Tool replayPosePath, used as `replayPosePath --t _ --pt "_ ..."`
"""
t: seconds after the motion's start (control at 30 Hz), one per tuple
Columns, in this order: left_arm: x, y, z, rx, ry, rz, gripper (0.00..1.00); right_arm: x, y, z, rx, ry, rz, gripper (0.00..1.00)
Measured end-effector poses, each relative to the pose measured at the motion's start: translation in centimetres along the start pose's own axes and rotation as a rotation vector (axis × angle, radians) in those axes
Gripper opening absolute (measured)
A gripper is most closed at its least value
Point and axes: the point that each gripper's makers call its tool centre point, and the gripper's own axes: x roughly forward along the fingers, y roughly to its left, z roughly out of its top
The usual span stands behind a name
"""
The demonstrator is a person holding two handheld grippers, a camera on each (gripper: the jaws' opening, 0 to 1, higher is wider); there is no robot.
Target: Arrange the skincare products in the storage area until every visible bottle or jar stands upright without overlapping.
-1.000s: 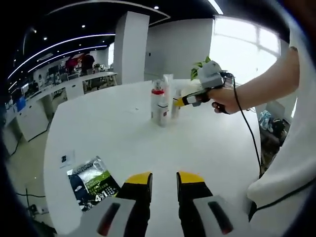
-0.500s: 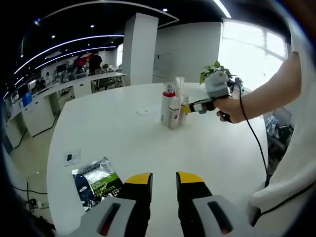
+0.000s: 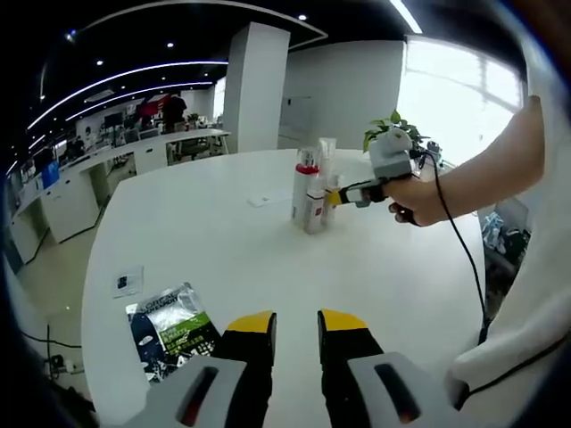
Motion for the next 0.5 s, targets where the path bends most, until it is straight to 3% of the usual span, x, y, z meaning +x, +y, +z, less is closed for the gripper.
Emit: replayPosePath --t 0.33,0.5 --pt "-0.19 -0.04 0.07 -0.001 -0.004 0.006 0.19 -0.05 0.24 -0.43 0.009 0.020 0.003 0.19" --pt "-0.37 -0.13 0.08 -0.001 -0.005 0.007 0.19 -0.16 0.48 -0.75 0.022 0.027 0.008 0.25"
